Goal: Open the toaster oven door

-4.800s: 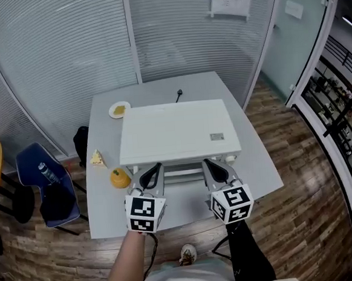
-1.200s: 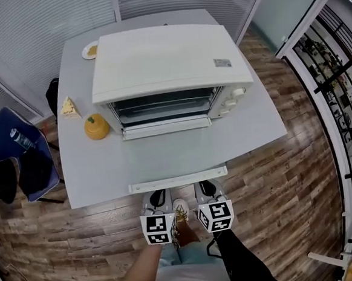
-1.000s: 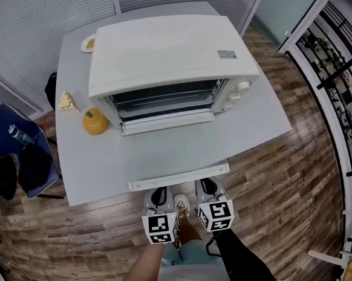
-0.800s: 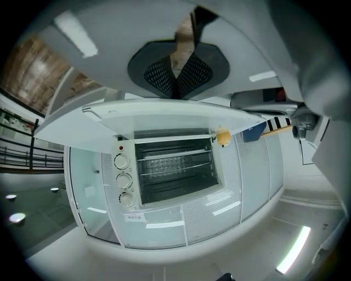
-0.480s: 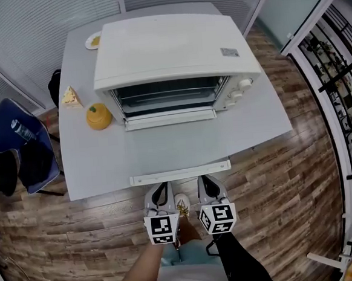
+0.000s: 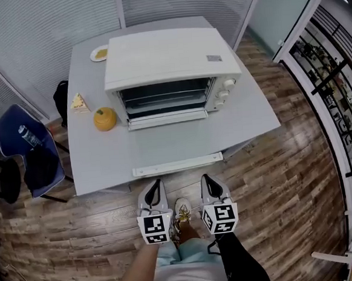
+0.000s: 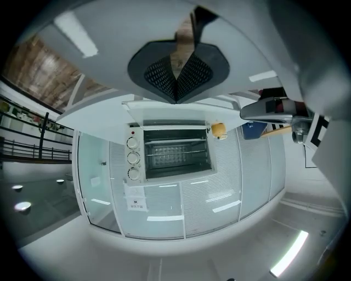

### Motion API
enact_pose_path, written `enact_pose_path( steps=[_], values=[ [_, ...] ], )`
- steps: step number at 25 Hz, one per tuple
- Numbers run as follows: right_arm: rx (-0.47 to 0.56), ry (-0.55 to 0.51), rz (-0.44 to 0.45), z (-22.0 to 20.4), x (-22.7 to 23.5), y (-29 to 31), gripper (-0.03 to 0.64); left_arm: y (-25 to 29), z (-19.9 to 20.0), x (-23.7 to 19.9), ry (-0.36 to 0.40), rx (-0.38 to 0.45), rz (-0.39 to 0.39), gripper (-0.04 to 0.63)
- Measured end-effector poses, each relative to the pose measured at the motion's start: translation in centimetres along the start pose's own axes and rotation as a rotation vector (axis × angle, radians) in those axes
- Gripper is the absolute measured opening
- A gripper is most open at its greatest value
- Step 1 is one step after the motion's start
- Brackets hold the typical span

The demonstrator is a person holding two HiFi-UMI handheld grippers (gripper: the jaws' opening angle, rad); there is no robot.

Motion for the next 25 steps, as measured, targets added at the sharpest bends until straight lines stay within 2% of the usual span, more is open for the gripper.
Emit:
enact_pose_path(
  steps=[4, 9, 15, 21, 25],
  values=[
    [0.049, -0.018, 0.002, 3.2, 0.1, -2.9, 0.000, -1.9, 2.8, -0.4, 0.033, 0.036, 0.023, 0.057],
    [0.156, -0.071, 0.042, 9.0, 0.4, -5.9, 0.001, -4.3, 9.3, 0.3, 0.091, 0.144, 0.017, 0.057],
    [0.280, -0.128, 0.061, 15.6, 1.6, -9.9, 0.002, -7.1, 15.7, 2.2, 0.120, 0.199, 0.009, 0.057],
    [0.294, -0.151, 0.102, 18.4, 3.1, -14.3, 0.002, -11.3, 19.5, 5.4, 0.100, 0.205, -0.013, 0.057],
    [0.320, -0.147, 0.122, 20.0, 4.2, -17.4, 0.002, -14.0, 21.7, 7.4, 0.116, 0.227, -0.001, 0.057]
  ],
)
Point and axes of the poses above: the fingertips, and each gripper's own axes: y forward along the fingers, x to its right, z out of its top, the point moved 2 cm from there along -y, backward along the fingers, and after that the axes turned 2 degrees about -y, right-handed, at the moved point
